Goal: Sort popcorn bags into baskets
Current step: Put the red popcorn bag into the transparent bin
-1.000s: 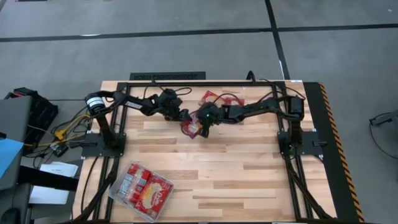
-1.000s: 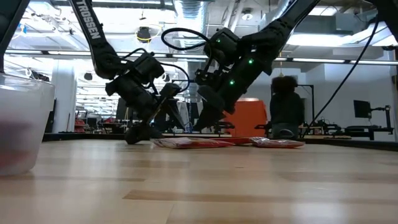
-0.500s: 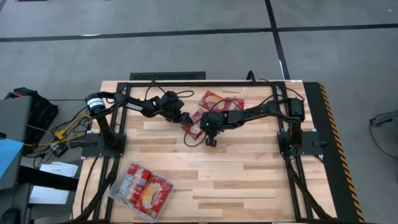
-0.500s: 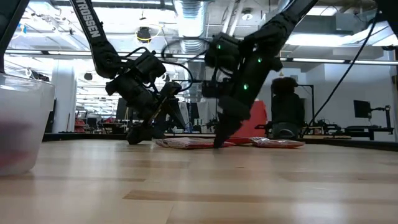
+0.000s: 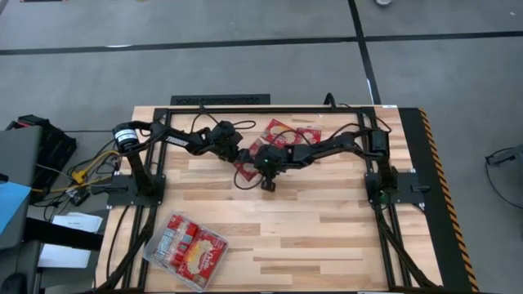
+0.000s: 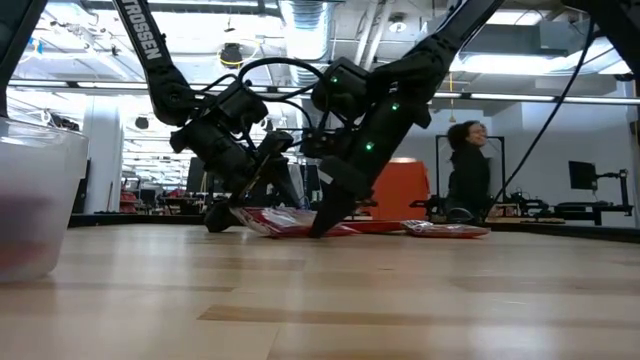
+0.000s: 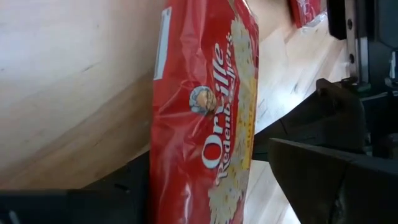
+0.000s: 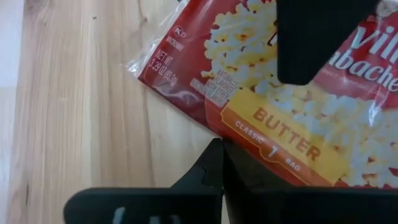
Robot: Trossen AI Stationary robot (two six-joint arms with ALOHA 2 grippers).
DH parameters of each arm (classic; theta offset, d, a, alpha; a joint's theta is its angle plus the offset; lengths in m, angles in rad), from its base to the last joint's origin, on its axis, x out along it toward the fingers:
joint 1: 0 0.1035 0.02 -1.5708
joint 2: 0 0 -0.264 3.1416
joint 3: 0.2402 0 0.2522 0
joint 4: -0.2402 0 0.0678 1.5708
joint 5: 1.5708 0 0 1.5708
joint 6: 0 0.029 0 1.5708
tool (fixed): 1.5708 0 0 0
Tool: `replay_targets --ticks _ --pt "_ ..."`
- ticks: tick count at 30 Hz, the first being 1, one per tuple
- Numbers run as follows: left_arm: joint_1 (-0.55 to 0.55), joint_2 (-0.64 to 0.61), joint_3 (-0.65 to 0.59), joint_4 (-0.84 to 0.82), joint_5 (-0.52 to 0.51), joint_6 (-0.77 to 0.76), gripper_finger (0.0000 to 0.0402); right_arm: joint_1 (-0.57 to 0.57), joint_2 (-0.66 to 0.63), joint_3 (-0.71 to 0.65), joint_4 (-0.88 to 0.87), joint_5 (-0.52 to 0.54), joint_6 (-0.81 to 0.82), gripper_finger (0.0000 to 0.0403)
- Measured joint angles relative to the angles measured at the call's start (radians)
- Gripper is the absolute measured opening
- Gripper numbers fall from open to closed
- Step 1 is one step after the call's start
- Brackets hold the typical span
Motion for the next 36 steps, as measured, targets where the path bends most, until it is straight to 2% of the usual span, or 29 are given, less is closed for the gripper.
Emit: replay_targets --ticks 4,7,11,12,15,18,21,23,27,29,32,36 --pt "-0.002 0.001 0.000 -0.005 -0.003 -0.001 0.0204 0.003 -0.016 0.014 -0.066 0.013 -0.015 0.0017" --pt "-0.003 0.001 0.000 -0.011 -0.024 0.002 0.0139 0.012 -0.061 0.010 -0.141 0.028 -0.039 0.0023" --pt "-0.004 0.000 0.000 -0.018 -0.049 0.012 0.0032 0.022 -0.138 0.014 -0.223 0.028 -0.064 0.0023" --pt "-0.004 0.000 0.000 -0.018 -0.053 0.010 0.0020 0.023 -0.159 0.014 -0.250 0.027 -0.064 0.0021" --pt "-0.003 -0.007 0.000 -0.014 -0.030 -0.010 0.0023 0.023 -0.229 0.014 -0.328 0.024 -0.069 0.0015" --pt "-0.013 -0.046 -0.005 -0.047 0.078 -0.074 0.0023 0.022 -0.313 0.014 -0.415 0.025 -0.090 0.0014" --pt "-0.052 -0.143 -0.007 -0.093 0.184 -0.141 0.0012 0.020 -0.393 0.014 -0.481 0.058 -0.092 0.0021" --pt "-0.074 -0.239 -0.005 -0.148 0.196 -0.150 0.0010 0.020 -0.444 0.014 -0.522 0.090 -0.091 0.0026" --pt "-0.176 -0.468 -0.004 -0.356 0.129 -0.185 0.0014 0.019 -0.518 0.014 -0.574 0.151 -0.064 0.0023" --pt "-0.246 -0.604 -0.004 -0.476 0.056 -0.208 0.0013 0.019 -0.545 0.014 -0.599 0.158 -0.049 0.0018" --pt "-0.374 -0.795 -0.003 -0.677 -0.135 -0.304 0.0008 0.021 -0.559 0.014 -0.618 0.158 -0.024 0.0014" --pt "-0.601 -1.024 -0.002 -0.909 -0.388 -0.525 0.0012 0.036 -0.555 0.014 -0.630 0.159 -0.017 0.0021"
